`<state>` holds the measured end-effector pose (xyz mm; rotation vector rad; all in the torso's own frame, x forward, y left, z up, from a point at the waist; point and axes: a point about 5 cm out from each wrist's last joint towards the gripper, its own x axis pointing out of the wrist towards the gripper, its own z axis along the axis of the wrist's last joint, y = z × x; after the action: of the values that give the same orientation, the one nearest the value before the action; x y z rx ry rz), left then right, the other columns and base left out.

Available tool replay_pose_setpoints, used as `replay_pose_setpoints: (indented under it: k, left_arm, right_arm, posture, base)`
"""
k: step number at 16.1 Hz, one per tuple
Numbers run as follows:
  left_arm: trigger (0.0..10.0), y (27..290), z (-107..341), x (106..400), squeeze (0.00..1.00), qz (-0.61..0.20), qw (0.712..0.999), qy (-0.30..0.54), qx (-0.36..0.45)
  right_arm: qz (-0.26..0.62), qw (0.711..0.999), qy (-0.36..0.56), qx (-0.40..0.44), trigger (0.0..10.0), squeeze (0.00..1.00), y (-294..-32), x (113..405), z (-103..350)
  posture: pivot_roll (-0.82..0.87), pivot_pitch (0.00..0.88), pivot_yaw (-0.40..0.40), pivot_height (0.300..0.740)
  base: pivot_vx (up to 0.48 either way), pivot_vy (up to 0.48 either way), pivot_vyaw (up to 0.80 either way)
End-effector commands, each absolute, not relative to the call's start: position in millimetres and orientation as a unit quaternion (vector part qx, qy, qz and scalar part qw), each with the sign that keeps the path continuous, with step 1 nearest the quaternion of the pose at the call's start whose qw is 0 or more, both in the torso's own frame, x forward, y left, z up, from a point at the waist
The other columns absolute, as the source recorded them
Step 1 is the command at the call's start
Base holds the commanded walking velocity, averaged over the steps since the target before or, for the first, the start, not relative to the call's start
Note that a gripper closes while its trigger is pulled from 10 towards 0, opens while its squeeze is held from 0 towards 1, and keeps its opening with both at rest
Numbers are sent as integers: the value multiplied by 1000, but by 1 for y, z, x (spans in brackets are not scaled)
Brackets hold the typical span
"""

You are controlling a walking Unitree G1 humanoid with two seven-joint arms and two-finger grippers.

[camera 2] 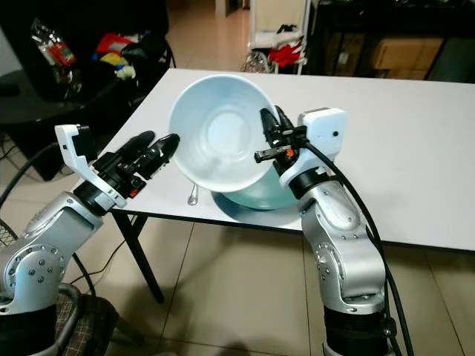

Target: Setting the table

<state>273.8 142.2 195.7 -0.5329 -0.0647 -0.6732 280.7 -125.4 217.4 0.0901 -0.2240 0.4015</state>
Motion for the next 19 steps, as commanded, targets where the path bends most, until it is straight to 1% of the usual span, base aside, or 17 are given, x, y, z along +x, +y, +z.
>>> replay_pose_setpoints:
  k: [1,3,5,6,7,8,13,19]
  left_arm:
    - [10000,143,200,272,0,-332,905,-37,-264]
    - [10000,140,198,267,0,-352,895,-21,-274]
    - [10000,138,192,267,0,-351,904,-3,-245]
    - [4627,139,187,269,0,-335,914,10,-229]
    - [2157,141,186,272,0,-321,919,9,-227]
    - [0,143,187,275,0,-310,922,3,-233]
    - [0,144,191,274,0,-316,919,-7,-238]
    - [0,144,189,280,0,-288,939,7,-189]
  right_arm:
    - [220,965,-133,48,10000,0,-119,280,226]
    - [228,963,-133,57,10000,0,-117,280,225]
    - [231,961,-137,66,10000,0,-117,280,228]
    - [234,959,-141,73,10000,0,-116,279,230]
    - [238,957,-145,77,10000,0,-116,278,231]
    - [241,956,-145,78,10000,0,-116,277,231]
    - [247,955,-142,80,10000,0,-115,278,231]
    - [262,951,-146,77,10000,0,-109,278,232]
  posture:
    - [73,0,44,740]
    - [74,0,42,740]
    - [67,0,44,740]
    - [63,0,46,740]
    - [63,0,47,740]
    - [61,0,45,740]
    - [67,0,39,740]
    - [74,0,34,740]
  base:
    - [0,0,0]
    - [0,0,0]
    - [0,0,0]
    - [0,0,0]
    - [0,0,0]
    - [0,0,0]
    - [0,0,0]
    - [0,0,0]
